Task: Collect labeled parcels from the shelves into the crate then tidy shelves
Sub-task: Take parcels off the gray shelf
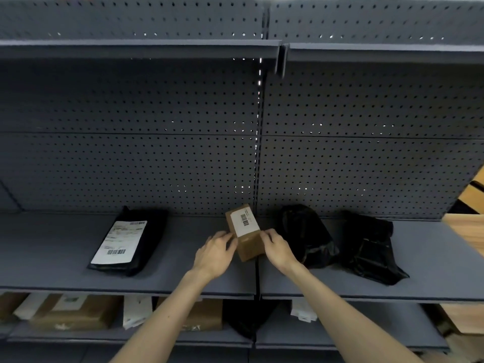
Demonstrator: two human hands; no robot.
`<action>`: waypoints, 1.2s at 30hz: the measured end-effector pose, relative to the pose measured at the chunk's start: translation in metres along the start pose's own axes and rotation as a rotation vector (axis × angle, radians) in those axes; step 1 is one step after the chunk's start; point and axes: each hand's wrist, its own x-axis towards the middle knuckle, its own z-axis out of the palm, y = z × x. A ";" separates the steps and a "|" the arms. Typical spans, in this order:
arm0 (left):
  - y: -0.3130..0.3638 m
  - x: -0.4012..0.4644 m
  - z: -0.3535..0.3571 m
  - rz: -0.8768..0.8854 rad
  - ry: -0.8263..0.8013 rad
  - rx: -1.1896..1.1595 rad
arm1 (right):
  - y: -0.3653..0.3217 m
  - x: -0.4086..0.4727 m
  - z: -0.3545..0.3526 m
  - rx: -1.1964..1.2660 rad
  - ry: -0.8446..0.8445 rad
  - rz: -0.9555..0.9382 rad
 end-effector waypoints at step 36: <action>-0.008 -0.002 0.032 -0.220 0.024 -0.567 | 0.006 -0.030 0.019 -0.296 -0.015 -0.348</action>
